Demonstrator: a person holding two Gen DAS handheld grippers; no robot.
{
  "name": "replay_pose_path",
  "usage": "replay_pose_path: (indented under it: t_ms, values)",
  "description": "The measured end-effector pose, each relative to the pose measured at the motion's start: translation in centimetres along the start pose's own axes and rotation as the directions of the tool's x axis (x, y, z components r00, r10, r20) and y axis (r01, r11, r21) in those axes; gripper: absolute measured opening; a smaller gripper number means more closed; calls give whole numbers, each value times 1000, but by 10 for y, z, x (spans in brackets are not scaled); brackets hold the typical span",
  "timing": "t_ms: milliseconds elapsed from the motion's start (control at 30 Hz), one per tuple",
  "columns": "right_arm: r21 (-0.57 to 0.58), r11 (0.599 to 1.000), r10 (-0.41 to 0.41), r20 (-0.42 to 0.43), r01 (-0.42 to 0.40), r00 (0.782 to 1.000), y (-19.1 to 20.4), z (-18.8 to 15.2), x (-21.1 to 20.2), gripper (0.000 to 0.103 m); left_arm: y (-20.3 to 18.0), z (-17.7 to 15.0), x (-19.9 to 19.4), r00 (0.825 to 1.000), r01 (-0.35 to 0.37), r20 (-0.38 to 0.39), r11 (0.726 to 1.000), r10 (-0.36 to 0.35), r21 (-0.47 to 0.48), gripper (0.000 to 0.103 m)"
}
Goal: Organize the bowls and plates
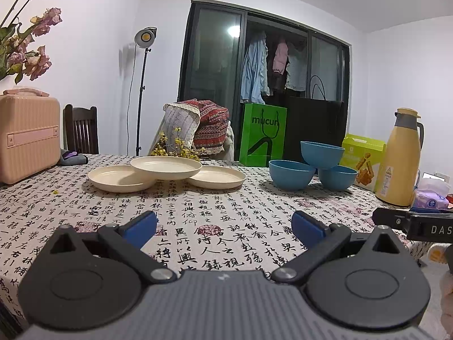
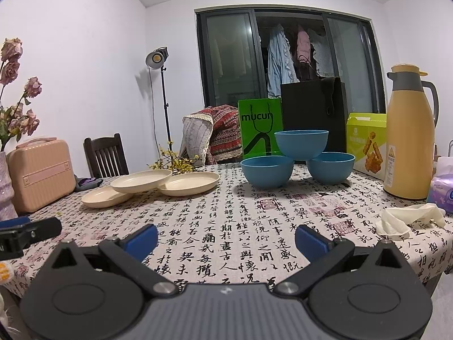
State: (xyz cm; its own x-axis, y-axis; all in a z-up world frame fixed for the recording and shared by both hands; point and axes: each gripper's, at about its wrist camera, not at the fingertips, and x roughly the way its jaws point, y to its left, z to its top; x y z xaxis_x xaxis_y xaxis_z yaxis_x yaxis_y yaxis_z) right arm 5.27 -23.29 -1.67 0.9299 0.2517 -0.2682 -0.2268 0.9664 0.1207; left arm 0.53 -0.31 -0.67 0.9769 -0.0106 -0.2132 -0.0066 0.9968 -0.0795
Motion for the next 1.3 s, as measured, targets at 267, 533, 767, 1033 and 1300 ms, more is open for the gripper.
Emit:
replay_pose_path:
  t_ms: [267, 533, 767, 1033, 1300]
  values:
    - [-4, 1000, 3, 0, -3, 1000, 0, 0, 0, 103, 0, -1, 0, 1000, 0, 0, 1000, 0, 0, 103]
    - [-4, 1000, 3, -1, -3, 1000, 1, 0, 0, 103, 0, -1, 0, 1000, 0, 0, 1000, 0, 0, 103]
    - [-5, 1000, 5, -2, -5, 1000, 1, 0, 0, 103, 1, -1, 0, 1000, -1, 0, 1000, 1, 1, 103]
    - [-6, 1000, 5, -4, -5, 1000, 3, 0, 1, 103, 3, -3, 0, 1000, -1, 3, 1000, 1, 0, 103]
    - [-6, 1000, 5, -3, -5, 1000, 2, -1, 1, 103, 4, -5, -1, 1000, -1, 3, 1000, 1, 0, 103]
